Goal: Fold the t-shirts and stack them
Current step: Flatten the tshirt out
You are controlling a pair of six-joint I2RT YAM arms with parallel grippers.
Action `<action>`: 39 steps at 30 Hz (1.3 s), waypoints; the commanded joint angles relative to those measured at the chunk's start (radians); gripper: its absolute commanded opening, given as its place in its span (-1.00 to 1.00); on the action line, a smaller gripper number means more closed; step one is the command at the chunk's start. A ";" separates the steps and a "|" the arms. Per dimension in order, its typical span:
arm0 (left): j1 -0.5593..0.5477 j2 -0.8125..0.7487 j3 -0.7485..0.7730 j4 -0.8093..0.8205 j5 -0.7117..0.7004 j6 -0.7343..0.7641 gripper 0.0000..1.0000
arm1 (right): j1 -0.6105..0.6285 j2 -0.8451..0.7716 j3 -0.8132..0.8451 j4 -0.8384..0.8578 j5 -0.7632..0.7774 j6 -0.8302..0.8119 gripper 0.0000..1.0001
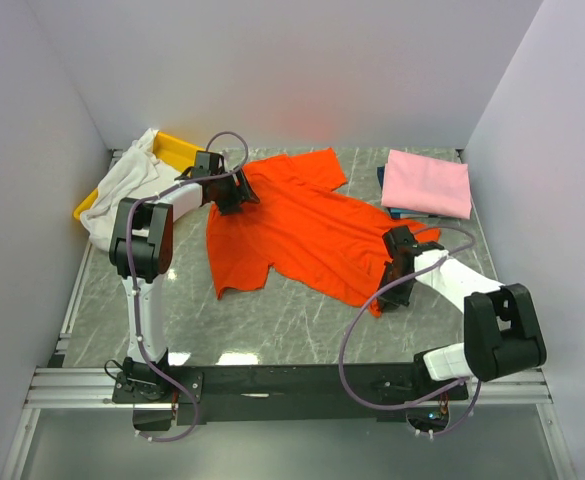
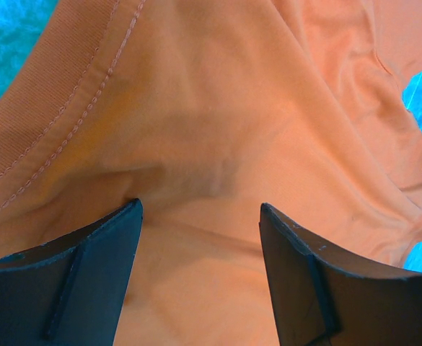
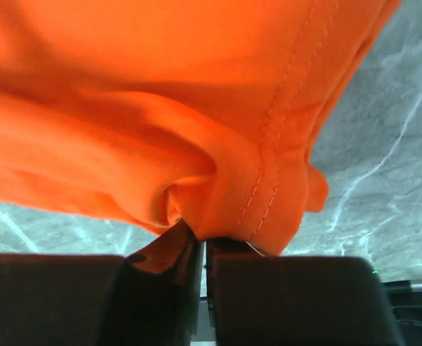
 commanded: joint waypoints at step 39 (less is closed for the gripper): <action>0.037 -0.025 -0.041 -0.100 -0.076 0.071 0.47 | -0.026 -0.174 -0.048 -0.120 -0.009 0.003 -0.22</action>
